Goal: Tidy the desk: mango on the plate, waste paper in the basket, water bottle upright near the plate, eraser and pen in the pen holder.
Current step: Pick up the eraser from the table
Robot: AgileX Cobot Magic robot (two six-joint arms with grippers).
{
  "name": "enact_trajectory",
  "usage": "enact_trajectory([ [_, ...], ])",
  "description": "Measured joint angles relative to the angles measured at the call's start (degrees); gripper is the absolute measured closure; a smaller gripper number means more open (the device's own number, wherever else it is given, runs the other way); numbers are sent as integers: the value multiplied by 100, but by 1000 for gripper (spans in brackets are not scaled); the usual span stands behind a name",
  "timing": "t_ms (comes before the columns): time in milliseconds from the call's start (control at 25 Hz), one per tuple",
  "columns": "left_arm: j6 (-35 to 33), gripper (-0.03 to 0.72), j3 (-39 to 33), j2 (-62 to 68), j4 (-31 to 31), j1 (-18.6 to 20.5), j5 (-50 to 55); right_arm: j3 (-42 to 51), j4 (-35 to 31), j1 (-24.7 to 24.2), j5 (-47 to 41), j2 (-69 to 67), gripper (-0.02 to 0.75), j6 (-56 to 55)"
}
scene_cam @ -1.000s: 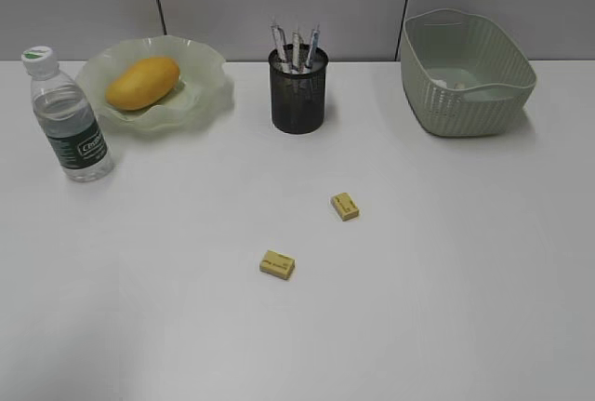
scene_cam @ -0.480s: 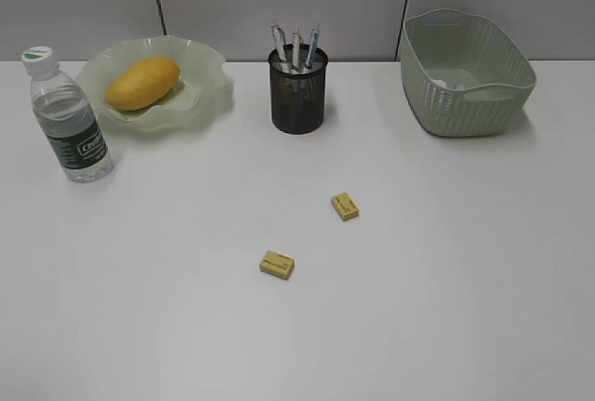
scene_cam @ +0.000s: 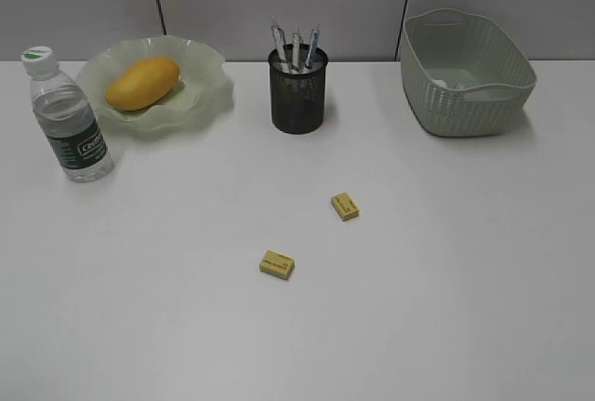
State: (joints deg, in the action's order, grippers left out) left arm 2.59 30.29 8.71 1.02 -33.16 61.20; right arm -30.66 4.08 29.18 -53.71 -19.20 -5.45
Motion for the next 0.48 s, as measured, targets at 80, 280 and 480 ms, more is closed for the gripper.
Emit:
enact_trajectory([
  [80,0,306,0,0,0,0,0,0,0,0,5,0,227,0],
  [280,0,306,0,0,0,0,0,-104,0,0,5,-340,227,0],
  [480,0,306,0,0,0,0,0,-531,22,0,25,-1621,227,11],
])
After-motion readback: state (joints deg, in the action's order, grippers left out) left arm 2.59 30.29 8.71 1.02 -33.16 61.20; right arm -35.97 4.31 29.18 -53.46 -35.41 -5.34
